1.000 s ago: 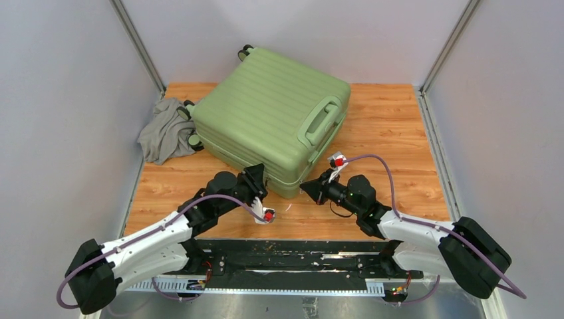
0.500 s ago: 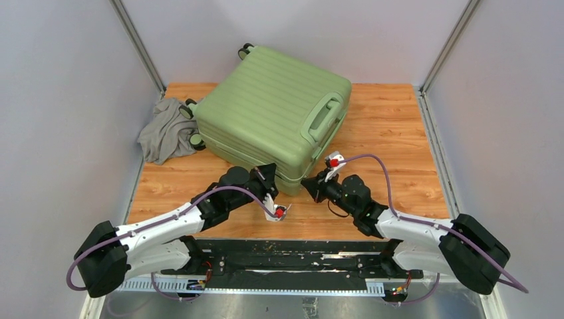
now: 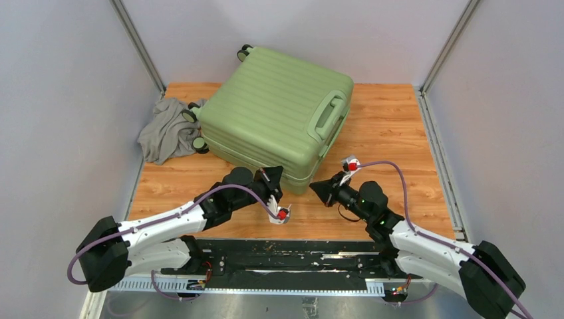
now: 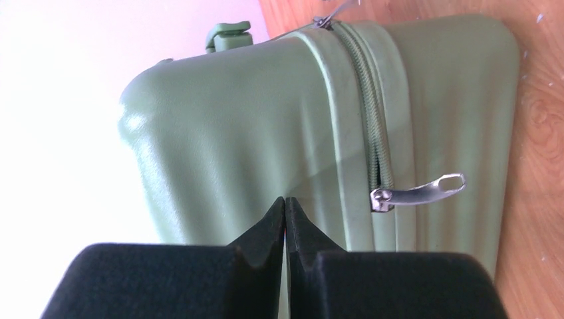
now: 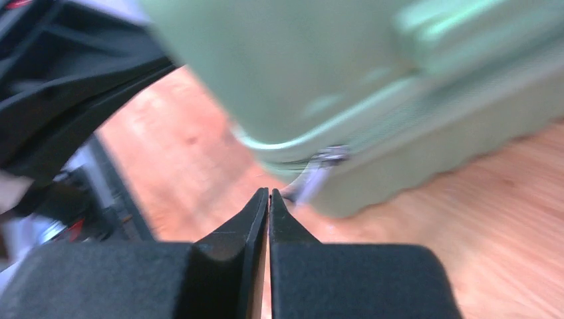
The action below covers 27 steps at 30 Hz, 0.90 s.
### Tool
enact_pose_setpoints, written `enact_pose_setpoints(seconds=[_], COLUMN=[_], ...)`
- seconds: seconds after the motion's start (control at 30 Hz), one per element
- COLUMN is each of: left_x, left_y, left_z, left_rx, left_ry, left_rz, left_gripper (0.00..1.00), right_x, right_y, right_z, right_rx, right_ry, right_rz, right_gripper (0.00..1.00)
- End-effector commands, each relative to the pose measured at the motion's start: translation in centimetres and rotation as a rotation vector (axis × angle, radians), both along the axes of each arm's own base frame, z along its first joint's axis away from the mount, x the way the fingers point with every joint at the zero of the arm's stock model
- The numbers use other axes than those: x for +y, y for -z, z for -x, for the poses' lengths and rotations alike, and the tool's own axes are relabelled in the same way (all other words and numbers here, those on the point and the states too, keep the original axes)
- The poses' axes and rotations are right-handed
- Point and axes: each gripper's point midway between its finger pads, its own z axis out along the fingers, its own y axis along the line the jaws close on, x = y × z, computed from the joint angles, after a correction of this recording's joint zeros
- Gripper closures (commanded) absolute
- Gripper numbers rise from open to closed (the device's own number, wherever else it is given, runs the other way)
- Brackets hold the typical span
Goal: Pack the luggage
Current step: Zip the luggage at the center of the board.
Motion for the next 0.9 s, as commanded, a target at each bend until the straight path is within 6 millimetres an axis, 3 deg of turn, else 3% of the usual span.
enact_pose_setpoints(seconds=[0.0, 0.07, 0.1, 0.3, 0.5, 0.67, 0.87], left_x=[0.9, 1.4, 1.7, 2.3, 2.8, 3.3, 3.2], left_y=[-2.4, -2.1, -2.2, -2.3, -1.0, 1.1, 2.8], left_z=[-0.2, 0.0, 0.1, 0.7, 1.5, 2.0, 2.4], left_rx=[-0.091, -0.081, -0.079, -0.079, -0.072, -0.044, -0.008], left_ry=[-0.02, -0.029, -0.037, -0.03, -0.009, -0.006, 0.012], left_rz=[0.079, 0.072, 0.071, 0.07, 0.048, 0.014, -0.004], left_gripper=[0.94, 0.95, 0.95, 0.95, 0.95, 0.96, 0.98], right_x=[2.7, 2.8, 2.6, 0.0, -1.7, -0.9, 0.7], right_y=[-0.9, 0.0, 0.5, 1.4, 1.5, 0.7, -0.2], right_z=[5.4, 5.8, 5.9, 3.9, 1.4, 0.0, -1.7], right_rx=[0.066, 0.11, 0.124, 0.142, 0.128, 0.09, 0.076], right_ry=[-0.326, -0.347, -0.347, -0.238, -0.201, -0.262, -0.33], right_rz=[-0.093, -0.084, -0.081, -0.077, -0.052, -0.046, -0.112], right_gripper=[0.91, 0.64, 0.56, 0.34, 0.25, 0.24, 0.32])
